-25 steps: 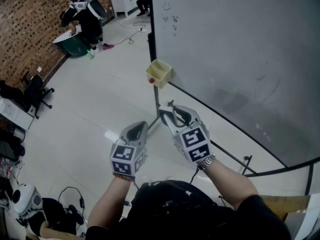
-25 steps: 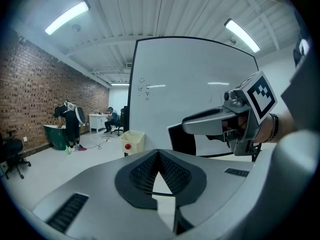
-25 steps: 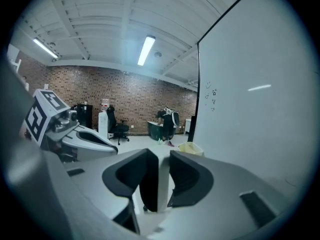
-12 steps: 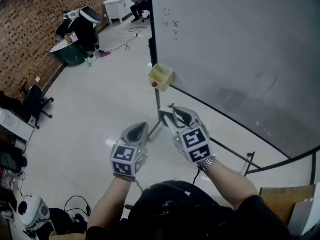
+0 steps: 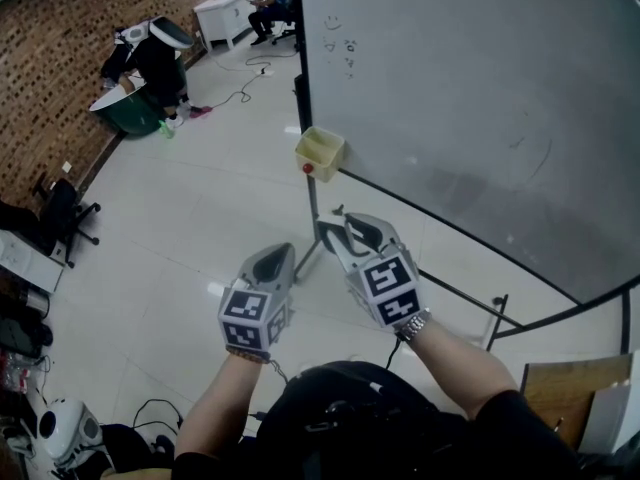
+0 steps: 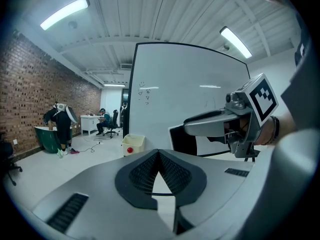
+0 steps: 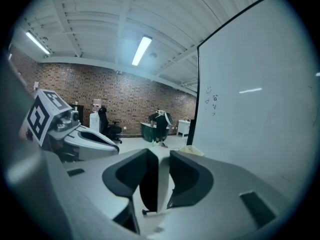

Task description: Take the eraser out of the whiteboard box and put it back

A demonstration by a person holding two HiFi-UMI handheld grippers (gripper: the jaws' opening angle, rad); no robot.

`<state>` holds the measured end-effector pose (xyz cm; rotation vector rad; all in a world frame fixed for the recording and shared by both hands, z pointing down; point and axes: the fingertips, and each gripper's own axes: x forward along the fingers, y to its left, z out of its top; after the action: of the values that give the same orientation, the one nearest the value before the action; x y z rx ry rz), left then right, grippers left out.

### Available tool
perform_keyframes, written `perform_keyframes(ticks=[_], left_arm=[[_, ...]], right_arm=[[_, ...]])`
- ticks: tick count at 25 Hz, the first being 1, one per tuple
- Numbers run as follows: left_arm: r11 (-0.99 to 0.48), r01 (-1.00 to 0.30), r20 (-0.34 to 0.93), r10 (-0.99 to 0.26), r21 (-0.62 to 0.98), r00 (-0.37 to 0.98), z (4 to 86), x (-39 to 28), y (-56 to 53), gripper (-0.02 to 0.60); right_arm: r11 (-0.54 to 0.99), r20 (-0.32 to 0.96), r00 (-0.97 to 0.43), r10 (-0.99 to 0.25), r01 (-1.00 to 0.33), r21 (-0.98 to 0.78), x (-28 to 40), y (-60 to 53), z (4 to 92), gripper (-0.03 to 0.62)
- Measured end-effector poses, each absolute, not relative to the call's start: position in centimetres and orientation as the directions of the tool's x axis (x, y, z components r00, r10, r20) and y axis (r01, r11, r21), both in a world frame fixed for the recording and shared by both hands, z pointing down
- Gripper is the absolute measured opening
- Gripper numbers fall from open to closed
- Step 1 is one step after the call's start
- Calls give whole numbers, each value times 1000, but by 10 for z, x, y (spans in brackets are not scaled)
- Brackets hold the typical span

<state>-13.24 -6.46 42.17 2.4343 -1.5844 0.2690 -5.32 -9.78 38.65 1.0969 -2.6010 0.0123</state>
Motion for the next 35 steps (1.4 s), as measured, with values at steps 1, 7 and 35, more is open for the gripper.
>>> perform_keyframes(ticks=[1, 7, 35], left_arm=[[-394, -915, 273, -874, 89, 403, 422, -132, -64, 0], [-404, -909, 277, -867, 98, 415, 426, -132, -64, 0], [-429, -899, 293, -852, 88, 435, 430, -75, -65, 0]], right_arm=[[704, 294, -653, -698, -701, 115, -53, -98, 387, 170], [695, 299, -642, -706, -710, 116, -51, -97, 389, 170], [722, 288, -683, -671, -690, 46, 1, -98, 392, 170]])
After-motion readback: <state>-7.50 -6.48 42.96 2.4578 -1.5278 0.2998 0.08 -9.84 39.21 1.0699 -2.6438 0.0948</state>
